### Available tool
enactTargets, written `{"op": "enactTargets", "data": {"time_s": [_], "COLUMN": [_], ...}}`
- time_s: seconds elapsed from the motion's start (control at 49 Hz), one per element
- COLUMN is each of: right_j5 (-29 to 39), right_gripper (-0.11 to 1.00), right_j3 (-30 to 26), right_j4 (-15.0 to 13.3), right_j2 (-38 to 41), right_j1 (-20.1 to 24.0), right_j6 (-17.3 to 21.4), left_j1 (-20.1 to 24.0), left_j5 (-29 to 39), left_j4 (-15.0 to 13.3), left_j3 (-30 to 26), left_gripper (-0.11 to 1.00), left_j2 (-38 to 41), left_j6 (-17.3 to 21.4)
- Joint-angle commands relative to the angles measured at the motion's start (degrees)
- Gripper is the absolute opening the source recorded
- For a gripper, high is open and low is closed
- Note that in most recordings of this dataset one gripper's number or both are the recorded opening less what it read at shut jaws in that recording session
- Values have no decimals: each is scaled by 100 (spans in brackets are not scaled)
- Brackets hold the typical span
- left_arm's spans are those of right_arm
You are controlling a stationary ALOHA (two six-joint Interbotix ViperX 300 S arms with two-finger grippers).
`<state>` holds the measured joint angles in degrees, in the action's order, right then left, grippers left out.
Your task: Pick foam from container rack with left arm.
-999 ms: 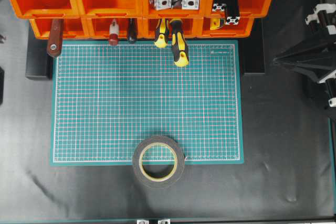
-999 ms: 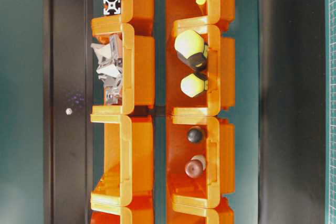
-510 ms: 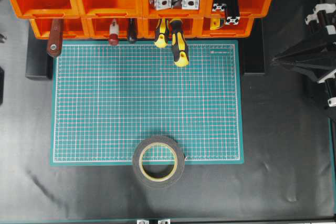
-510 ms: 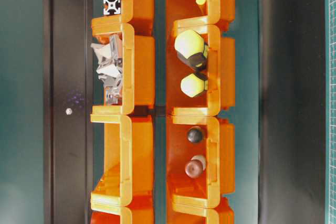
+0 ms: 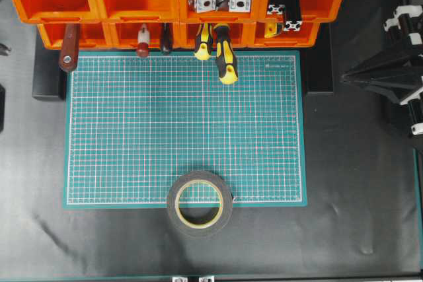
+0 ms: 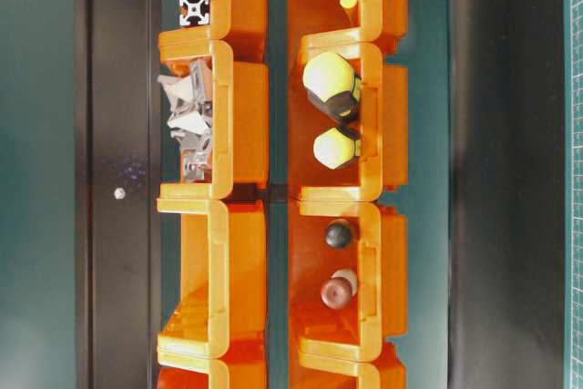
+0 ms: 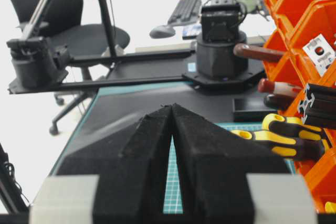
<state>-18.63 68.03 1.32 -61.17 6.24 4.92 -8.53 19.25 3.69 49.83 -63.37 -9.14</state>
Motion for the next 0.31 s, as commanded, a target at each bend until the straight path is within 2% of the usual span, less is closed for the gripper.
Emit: {"op": "enactTargets", "data": {"time_s": [0.0, 0.285], "right_j5": [0, 26], "right_gripper": [0, 0], "right_j3": [-149, -114], "right_j4": [-18, -18], "right_j2": [35, 35], "right_j1": [0, 0], "right_j6": [-9, -9], "left_j1": [9, 9], "left_j5": [-62, -70], "left_j4": [9, 18], "left_j3": [-44, -26], "left_gripper": [79, 79], "left_j2": [26, 18], "left_j6": [9, 0]}}
